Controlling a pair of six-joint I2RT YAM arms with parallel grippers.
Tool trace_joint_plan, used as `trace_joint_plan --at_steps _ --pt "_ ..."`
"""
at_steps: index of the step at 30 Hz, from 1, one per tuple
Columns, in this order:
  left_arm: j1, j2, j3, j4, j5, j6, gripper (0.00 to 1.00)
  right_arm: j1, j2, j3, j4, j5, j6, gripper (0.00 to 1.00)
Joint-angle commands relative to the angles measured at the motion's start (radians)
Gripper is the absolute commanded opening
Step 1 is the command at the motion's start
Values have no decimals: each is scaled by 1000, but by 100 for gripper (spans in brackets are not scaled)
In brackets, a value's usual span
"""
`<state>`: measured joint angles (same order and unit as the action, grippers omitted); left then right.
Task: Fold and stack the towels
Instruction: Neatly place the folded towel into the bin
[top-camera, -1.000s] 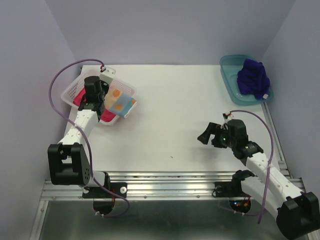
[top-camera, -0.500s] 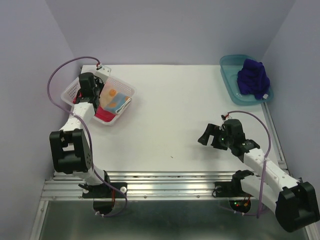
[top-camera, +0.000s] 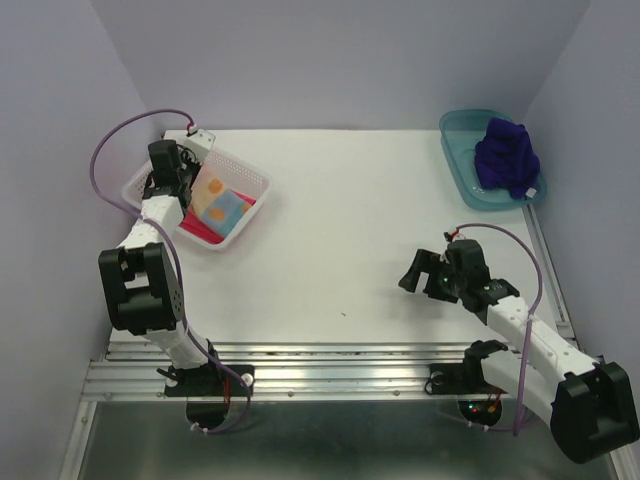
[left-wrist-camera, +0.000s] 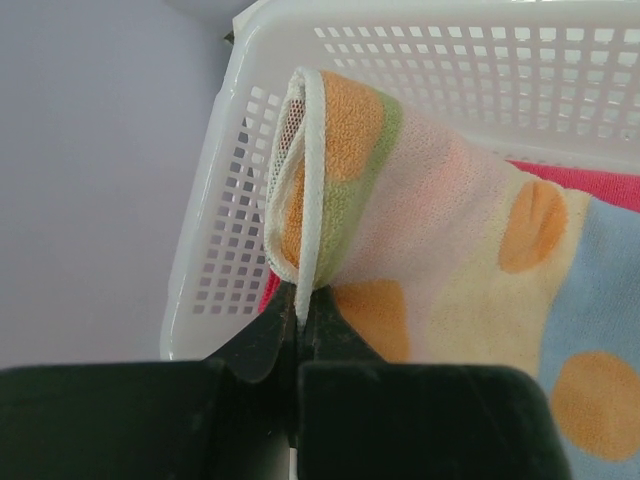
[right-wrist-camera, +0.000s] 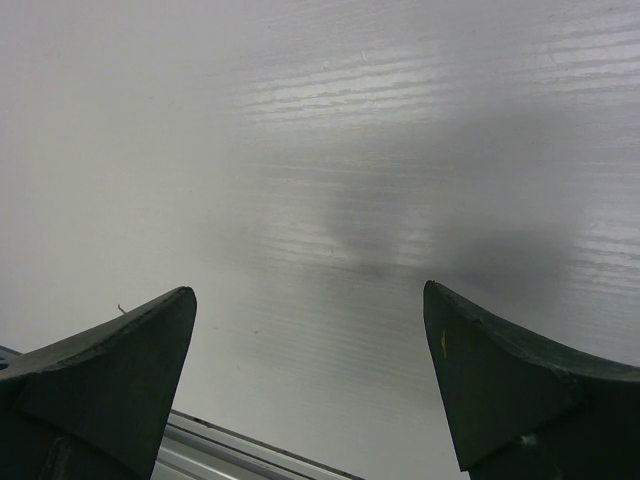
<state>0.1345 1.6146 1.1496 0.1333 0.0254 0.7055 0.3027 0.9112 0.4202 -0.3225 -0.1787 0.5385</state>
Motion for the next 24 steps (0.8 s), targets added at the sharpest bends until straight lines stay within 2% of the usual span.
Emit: trace_joint_plan --at_steps 1,4,6,7,8,10,11,12,13,16,20,22,23,24 --pt "13 22 84 -15 10 26 0 9 -3 66 -9 35 0 100" --pt "14 41 130 -67 22 14 0 9 0 63 -6 36 1 100" --pt "14 62 165 -92 -5 -18 29 10 2 66 -9 38 0 100" --pt "16 71 185 -107 -16 -37 39 10 2 68 -10 39 1 100" --pt "16 82 220 -122 -18 -41 62 9 0 66 -7 39 3 100" --pt "17 90 245 -132 -65 -55 73 9 0 60 5 36 8 100" --pt "19 93 263 -132 -93 -70 90 9 0 58 5 35 9 100" --pt "19 97 271 -132 -110 -78 95 9 0 61 0 31 11 100" --pt "19 100 292 -158 -134 -89 98 9 2 68 -4 34 12 100" --pt "19 97 326 -178 -159 -103 99 9 -14 86 -20 54 17 100" --pt "19 48 370 -181 -119 -168 99 9 -40 103 -12 102 46 100" --pt "19 -2 403 -179 -61 -260 99 9 -43 140 -4 157 73 100" --pt "17 -37 453 -176 11 -317 99 9 -35 166 -3 172 80 100" --pt "17 -56 479 -172 55 -437 99 9 -8 227 -4 206 81 100"
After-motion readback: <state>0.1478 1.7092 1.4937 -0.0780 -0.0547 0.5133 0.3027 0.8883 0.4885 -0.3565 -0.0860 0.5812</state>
